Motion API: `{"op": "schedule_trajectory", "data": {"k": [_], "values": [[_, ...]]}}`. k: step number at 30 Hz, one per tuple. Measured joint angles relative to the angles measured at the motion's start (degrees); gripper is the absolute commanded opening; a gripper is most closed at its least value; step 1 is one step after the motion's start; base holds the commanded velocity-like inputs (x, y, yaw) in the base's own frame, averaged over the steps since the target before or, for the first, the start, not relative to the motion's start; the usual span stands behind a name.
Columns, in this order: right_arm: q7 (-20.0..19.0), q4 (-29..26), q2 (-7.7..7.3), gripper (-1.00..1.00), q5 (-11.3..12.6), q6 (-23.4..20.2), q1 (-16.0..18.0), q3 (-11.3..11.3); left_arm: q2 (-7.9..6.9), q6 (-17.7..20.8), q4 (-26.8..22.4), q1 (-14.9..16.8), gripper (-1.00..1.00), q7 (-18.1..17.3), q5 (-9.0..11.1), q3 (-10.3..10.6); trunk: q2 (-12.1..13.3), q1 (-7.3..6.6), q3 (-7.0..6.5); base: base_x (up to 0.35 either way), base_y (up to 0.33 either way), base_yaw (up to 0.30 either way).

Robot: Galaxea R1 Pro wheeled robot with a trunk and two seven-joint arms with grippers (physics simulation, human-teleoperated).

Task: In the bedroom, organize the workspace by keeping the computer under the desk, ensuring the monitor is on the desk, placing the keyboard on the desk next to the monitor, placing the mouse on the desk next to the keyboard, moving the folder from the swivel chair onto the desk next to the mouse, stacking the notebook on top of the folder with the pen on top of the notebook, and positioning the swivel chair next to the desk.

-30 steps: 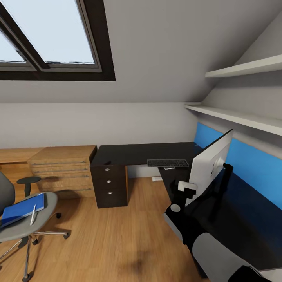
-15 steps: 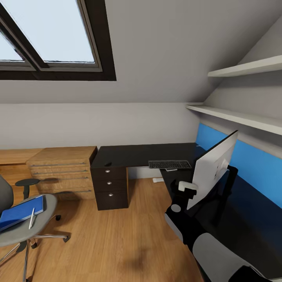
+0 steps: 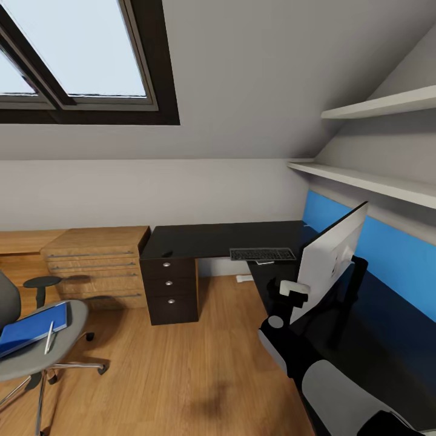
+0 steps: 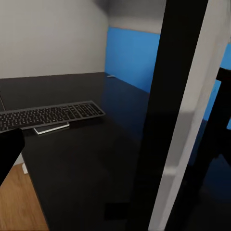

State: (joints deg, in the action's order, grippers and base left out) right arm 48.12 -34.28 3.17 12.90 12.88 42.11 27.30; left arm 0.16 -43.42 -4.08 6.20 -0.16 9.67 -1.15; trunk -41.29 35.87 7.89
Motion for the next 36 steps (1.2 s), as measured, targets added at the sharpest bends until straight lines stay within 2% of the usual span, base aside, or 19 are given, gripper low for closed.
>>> {"op": "schedule_trajectory", "data": {"k": [14, 27, 36], "values": [[-0.19, 0.00, -1.49, 1.00, 0.86, 0.30, 0.00, -0.01, 0.00, -0.01, 0.00, 0.00, 1.00, 0.00, 0.00, 0.00, 0.00, 0.00, 0.00, 0.000, 0.000, 0.000], [-0.33, 0.00, -1.54, 1.00, 1.26, 0.34, 0.00, 0.07, 0.00, 0.00, 0.00, 0.00, 1.00, 0.00, 0.00, 0.00, 0.00, 0.00, 0.00, 0.000, 0.000, -0.002], [-0.42, -0.02, -1.54, 1.00, 1.34, 0.33, -0.01, 0.12, 0.00, 0.00, 0.02, 0.01, 1.00, 0.00, 0.00, -0.01, 0.00, 0.00, -0.42, 0.000, 0.000, -0.163]]}}
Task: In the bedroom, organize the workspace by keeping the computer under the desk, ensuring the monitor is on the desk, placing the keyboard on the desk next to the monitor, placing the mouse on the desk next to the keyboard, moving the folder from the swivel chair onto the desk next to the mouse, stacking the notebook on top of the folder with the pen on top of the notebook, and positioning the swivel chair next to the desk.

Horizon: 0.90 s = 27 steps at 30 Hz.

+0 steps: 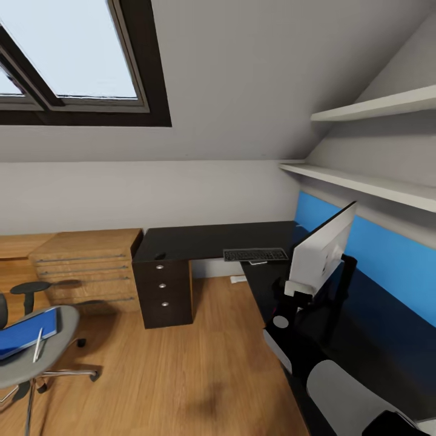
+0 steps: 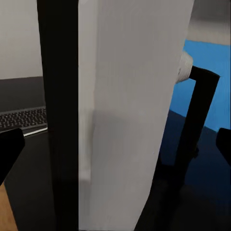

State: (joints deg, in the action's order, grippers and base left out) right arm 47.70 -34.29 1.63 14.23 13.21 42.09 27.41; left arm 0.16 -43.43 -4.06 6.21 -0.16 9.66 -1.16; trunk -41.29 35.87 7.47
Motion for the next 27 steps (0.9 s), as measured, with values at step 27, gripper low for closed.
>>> {"op": "schedule_trajectory", "data": {"k": [27], "values": [[0.00, 0.02, 0.10, 1.00, -0.07, 0.01, 0.01, 0.05, 0.00, -0.06, -0.02, -0.01, 1.00, -0.06, 0.00, 0.00, 0.00, 0.00, -0.32, 0.029, 0.022, -0.030]]}}
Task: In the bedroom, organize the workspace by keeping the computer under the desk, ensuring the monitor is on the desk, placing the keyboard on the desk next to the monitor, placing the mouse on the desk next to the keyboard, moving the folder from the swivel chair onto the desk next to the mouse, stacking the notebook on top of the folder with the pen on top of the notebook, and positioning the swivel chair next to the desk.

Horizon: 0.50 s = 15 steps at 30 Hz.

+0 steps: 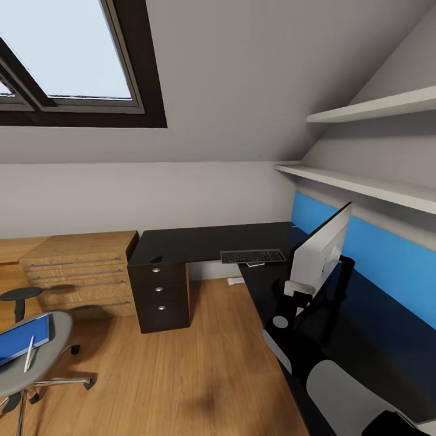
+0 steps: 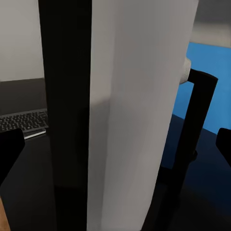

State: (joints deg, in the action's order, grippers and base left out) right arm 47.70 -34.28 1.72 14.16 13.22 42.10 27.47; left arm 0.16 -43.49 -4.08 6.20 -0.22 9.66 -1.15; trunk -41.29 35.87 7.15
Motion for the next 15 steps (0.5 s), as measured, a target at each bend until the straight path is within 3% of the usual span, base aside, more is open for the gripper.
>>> {"op": "schedule_trajectory", "data": {"k": [7, 15], "values": [[0.00, 0.00, 0.00, 1.00, 0.00, 0.00, 0.00, 0.00, 0.00, 0.03, 0.00, 0.00, 1.00, 0.05, 0.01, 0.00, 0.00, 0.00, -0.01, 0.002, 0.001, -0.008], [0.00, -0.01, -0.06, 1.00, 0.00, 0.00, -0.01, 0.00, 0.00, -0.01, 0.01, 0.01, 1.00, 0.02, 0.00, 0.00, 0.00, 0.00, -0.36, 0.000, 0.000, -0.124]]}}
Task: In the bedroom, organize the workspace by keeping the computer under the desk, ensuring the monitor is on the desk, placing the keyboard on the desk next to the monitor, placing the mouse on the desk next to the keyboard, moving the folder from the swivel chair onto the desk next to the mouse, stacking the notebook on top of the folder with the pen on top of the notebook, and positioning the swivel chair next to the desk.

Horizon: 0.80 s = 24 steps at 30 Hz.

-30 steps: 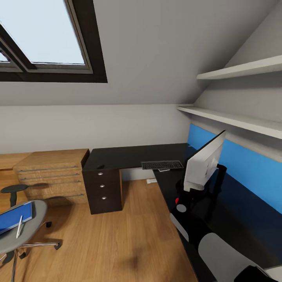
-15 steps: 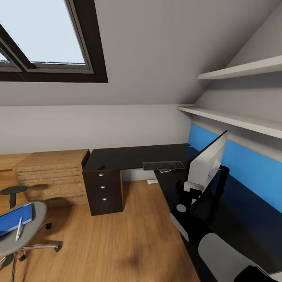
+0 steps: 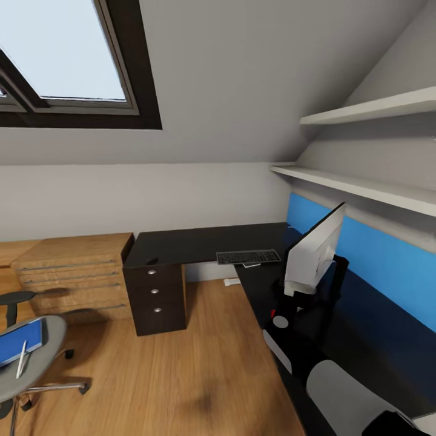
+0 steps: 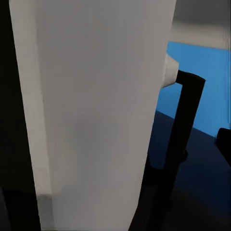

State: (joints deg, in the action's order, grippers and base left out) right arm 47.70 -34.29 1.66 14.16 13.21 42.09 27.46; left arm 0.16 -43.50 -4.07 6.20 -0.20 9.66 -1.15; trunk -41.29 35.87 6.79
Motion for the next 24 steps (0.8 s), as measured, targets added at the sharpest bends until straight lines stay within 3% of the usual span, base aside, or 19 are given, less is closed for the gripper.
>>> {"op": "schedule_trajectory", "data": {"k": [15, 24], "values": [[-0.01, 0.06, 0.07, 1.00, -0.01, 0.01, 0.01, 0.00, 0.00, -0.01, -0.01, -0.01, 1.00, 0.00, 0.00, 0.00, 0.00, 0.00, -0.26, -0.002, -0.002, -0.034], [-0.02, 0.07, 0.07, 1.00, -0.02, -0.01, 0.01, 0.02, 0.00, -0.01, -0.01, -0.01, 1.00, -0.02, 0.00, 0.00, 0.00, 0.01, -0.26, -0.098, -0.098, 0.000]]}}
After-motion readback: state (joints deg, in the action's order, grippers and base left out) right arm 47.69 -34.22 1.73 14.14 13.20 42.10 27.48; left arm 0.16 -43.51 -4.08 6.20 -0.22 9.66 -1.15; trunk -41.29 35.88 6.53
